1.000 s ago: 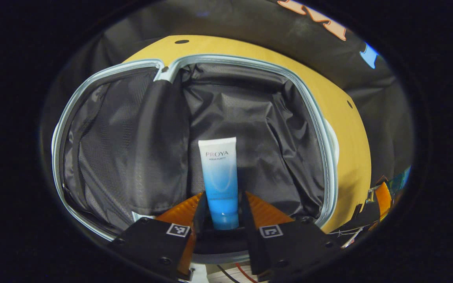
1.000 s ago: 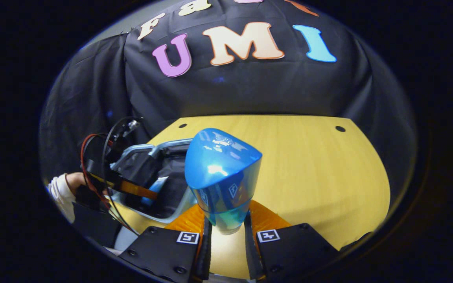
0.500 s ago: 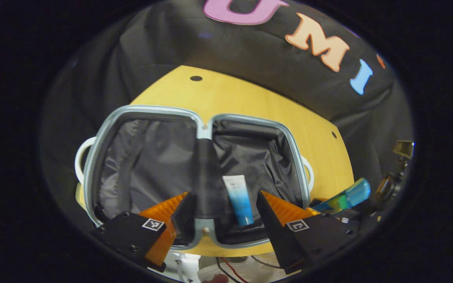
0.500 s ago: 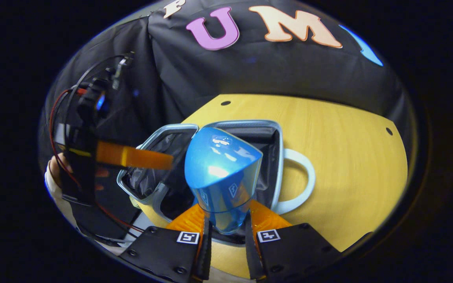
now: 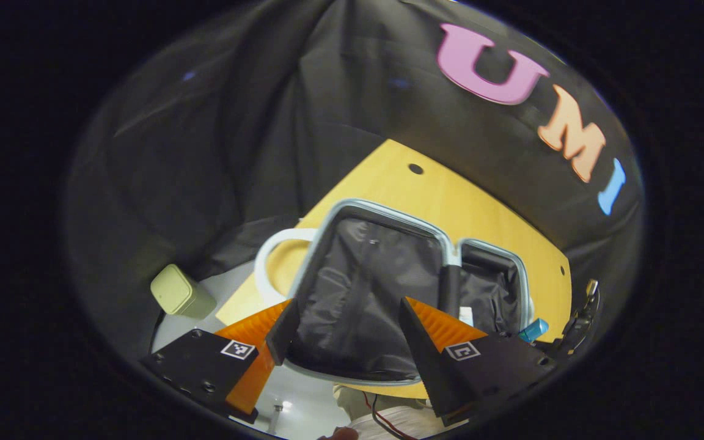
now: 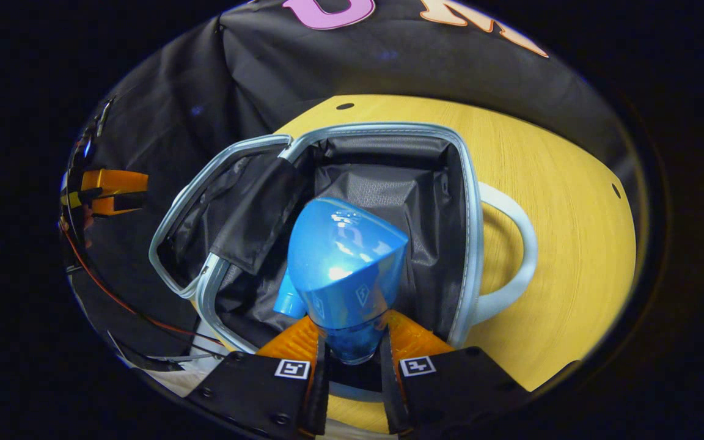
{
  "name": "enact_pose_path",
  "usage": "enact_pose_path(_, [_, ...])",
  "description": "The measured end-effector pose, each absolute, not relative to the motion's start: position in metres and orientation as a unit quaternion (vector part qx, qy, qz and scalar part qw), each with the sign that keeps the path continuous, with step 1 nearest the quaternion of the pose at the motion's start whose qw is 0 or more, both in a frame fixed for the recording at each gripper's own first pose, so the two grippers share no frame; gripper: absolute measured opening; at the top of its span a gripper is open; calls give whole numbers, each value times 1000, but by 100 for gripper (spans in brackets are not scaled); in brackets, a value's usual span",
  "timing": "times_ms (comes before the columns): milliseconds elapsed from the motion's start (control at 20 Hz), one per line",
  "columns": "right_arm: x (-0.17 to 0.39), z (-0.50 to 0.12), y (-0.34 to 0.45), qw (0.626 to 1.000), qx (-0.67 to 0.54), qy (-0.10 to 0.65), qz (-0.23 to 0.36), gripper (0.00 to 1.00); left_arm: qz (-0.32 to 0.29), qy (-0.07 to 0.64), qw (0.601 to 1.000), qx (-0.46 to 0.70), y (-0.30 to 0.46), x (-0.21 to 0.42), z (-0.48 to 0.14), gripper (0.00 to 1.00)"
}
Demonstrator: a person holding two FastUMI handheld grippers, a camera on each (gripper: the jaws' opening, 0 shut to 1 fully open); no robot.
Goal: First open the suitcase, pack the skin care products into it, and then close the suitcase.
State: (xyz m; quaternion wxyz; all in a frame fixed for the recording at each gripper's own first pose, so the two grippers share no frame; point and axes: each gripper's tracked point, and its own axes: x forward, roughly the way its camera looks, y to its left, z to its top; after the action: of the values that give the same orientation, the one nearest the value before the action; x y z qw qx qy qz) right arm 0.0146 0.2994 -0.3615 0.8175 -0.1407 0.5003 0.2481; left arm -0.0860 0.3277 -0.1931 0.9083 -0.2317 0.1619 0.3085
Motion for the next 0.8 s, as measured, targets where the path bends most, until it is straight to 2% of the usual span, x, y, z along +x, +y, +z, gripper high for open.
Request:
enact_pose_path(50, [14, -365, 299, 817, -146, 501, 247, 35, 316, 152, 904, -244, 335, -92, -191, 99])
enact_pose_path(100, [13, -366, 300, 815, -148, 503, 246, 39, 320, 144, 901, -255, 340, -95, -191, 97])
enact_pose_path(150, [12, -368, 301, 814, -148, 505, 246, 36, 325, 139, 897, -264, 349, -102, -193, 96])
enact_pose_path(400, [17, -353, 312, 819, -110, 501, 257, 42, 359, 131, 881, -280, 386, -122, -203, 97])
enact_pose_path(450, [15, -345, 315, 820, -96, 499, 264, 56, 358, 128, 880, -285, 389, -121, -204, 96])
enact_pose_path(500, [16, -335, 317, 824, -86, 492, 268, 63, 357, 128, 878, -291, 392, -119, -205, 96])
enact_pose_path(600, [20, -319, 314, 835, -78, 473, 271, 92, 355, 129, 877, -298, 398, -116, -211, 97])
enact_pose_path(650, [22, -312, 313, 842, -76, 462, 269, 100, 354, 132, 875, -303, 402, -112, -215, 96])
enact_pose_path(700, [25, -305, 310, 849, -72, 451, 265, 100, 351, 135, 874, -308, 407, -107, -220, 96])
enact_pose_path(750, [28, -296, 307, 856, -66, 441, 260, 93, 349, 137, 872, -315, 413, -100, -225, 96])
enact_pose_path(800, [30, -286, 303, 863, -59, 432, 255, 98, 345, 137, 871, -322, 418, -94, -230, 96])
